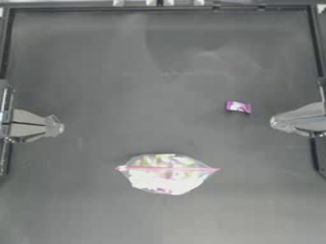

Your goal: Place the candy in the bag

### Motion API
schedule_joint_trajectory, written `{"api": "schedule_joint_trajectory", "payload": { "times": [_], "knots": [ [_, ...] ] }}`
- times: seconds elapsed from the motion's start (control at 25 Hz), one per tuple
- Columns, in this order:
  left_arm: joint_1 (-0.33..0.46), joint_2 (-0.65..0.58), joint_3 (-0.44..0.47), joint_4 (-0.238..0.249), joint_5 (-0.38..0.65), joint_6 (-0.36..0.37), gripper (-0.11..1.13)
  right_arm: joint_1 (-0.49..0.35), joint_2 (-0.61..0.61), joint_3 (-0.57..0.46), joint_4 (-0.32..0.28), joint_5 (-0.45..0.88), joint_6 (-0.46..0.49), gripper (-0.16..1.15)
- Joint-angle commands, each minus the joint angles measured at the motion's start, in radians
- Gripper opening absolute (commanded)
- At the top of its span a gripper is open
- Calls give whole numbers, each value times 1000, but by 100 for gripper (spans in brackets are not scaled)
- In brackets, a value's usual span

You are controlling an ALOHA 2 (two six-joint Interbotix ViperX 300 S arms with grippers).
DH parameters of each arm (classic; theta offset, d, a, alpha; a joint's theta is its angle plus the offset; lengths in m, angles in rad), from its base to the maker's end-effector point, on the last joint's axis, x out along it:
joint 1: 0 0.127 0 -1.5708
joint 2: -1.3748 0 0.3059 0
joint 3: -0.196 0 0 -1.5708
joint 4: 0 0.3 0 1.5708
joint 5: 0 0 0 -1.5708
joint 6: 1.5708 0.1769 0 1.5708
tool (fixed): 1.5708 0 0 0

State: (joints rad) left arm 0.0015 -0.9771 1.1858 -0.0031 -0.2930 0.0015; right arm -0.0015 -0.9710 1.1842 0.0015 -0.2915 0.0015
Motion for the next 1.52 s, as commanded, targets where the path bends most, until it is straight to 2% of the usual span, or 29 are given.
{"api": "schedule_joint_trajectory", "payload": {
  "times": [0.04, 0.08, 0.2, 0.36, 0.48, 0.52, 0.6, 0.68, 0.8, 0.84, 0.88, 0.92, 1.04, 1.28, 1.52],
  "knots": [
    [-6, 5, -26, 12, -8, 6, 0, -2, 8, -17, 0, -17, 3, -6],
    [-6, 5, -28, 12, -6, 6, -2, -2, 8, -15, -2, -18, 2, -4],
    [-8, 5, -29, 14, 8, 8, 6, 0, 8, -15, -8, -20, 0, 8],
    [-8, 5, -31, 18, 18, 8, 6, 0, 8, -17, -11, -20, 0, 9],
    [-8, 5, -32, 18, 18, 6, 13, 0, 9, -21, -11, -20, 0, 13],
    [-8, 5, -32, 17, 18, 6, 19, 0, 8, -21, -11, -20, -2, 17],
    [-8, 5, -32, 18, 21, 8, 40, -2, 9, -23, -11, -18, -3, 30],
    [-8, 5, -32, 17, 21, 6, 65, 0, 8, -23, -21, -18, -3, 50],
    [-8, 6, -37, 17, 23, 6, 102, 0, 8, -23, -41, -18, 0, 86],
    [-8, 6, -38, 17, 26, 6, 107, 0, 8, -25, -43, -17, 0, 95],
    [-8, 6, -38, 17, 32, 6, 108, 0, 8, -28, -43, -12, 0, 104],
    [-8, 6, -41, 17, 41, 6, 105, 0, 9, -29, -43, -8, 0, 107],
    [-8, 6, -43, 17, 72, 6, 98, 0, 8, -43, -43, 26, 0, 100],
    [-8, 6, -44, 18, 89, 8, 102, 0, 15, -101, -35, 150, 0, 98],
    [-8, 5, -44, 17, 147, 5, 102, 0, 77, -236, 5, 376, 3, 98]
  ]
}}
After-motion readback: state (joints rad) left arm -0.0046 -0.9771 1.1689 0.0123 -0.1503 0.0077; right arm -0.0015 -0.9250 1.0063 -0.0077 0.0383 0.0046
